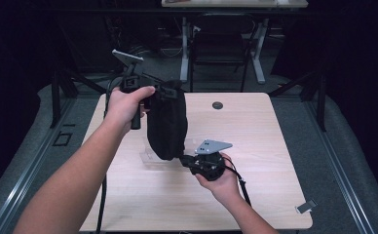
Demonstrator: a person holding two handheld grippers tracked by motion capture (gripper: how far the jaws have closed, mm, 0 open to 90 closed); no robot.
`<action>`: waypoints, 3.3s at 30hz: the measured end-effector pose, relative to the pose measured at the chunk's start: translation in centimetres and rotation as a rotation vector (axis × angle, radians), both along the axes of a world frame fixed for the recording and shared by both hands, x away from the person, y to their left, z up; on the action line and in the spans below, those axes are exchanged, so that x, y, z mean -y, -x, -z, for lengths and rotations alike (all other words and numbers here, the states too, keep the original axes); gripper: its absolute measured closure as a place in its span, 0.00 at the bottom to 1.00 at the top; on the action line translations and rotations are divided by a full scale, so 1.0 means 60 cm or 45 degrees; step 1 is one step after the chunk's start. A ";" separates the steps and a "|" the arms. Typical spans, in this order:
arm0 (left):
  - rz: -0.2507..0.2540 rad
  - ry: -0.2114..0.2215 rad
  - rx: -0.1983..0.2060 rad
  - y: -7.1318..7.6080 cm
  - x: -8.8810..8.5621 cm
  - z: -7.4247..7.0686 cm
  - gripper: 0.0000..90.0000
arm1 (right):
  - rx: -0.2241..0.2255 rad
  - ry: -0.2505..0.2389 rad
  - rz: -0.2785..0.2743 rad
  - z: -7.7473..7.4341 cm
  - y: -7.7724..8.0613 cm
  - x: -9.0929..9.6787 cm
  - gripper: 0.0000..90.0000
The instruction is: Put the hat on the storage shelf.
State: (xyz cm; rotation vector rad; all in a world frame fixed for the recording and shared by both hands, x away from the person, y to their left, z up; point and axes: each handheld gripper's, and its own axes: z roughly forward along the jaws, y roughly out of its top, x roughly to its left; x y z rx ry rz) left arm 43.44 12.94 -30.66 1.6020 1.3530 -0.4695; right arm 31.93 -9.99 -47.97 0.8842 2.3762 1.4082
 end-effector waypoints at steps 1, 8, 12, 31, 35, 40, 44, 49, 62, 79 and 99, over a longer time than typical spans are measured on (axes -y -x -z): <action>0.000 0.000 0.000 0.000 0.000 0.000 0.93 | 0.004 0.000 -0.001 0.000 0.001 -0.001 0.90; -0.007 0.030 0.021 0.001 0.002 -0.001 0.86 | 0.011 0.015 -0.008 0.002 0.002 0.001 0.92; -0.001 0.017 0.026 0.002 -0.002 -0.002 0.85 | 0.008 0.021 -0.017 0.004 0.002 0.001 0.93; 0.028 0.027 0.029 0.003 0.017 -0.001 0.91 | 0.086 0.089 -0.012 0.003 0.001 -0.010 0.90; 0.040 0.061 0.045 0.005 0.018 -0.004 0.86 | 0.096 0.098 0.000 0.006 0.002 -0.006 0.91; 0.040 0.068 0.071 0.008 0.013 -0.012 0.83 | 0.090 0.132 0.025 0.011 0.001 0.000 0.93; 0.030 0.052 0.076 0.008 0.000 -0.011 0.82 | 0.054 0.137 0.041 0.028 -0.002 0.007 0.93; 0.003 0.014 0.074 0.010 -0.021 -0.001 0.81 | 0.037 0.105 0.051 0.034 0.000 0.014 0.93; -0.083 -0.136 0.118 0.020 -0.092 0.040 0.70 | -0.005 0.071 0.086 0.044 0.002 0.033 0.92; -0.195 -0.299 0.148 0.038 -0.173 0.070 0.59 | -0.022 0.079 0.106 0.039 0.018 0.049 0.76; -0.240 -0.546 0.220 0.058 -0.220 0.110 0.50 | 0.014 0.176 0.148 0.046 0.041 0.072 0.52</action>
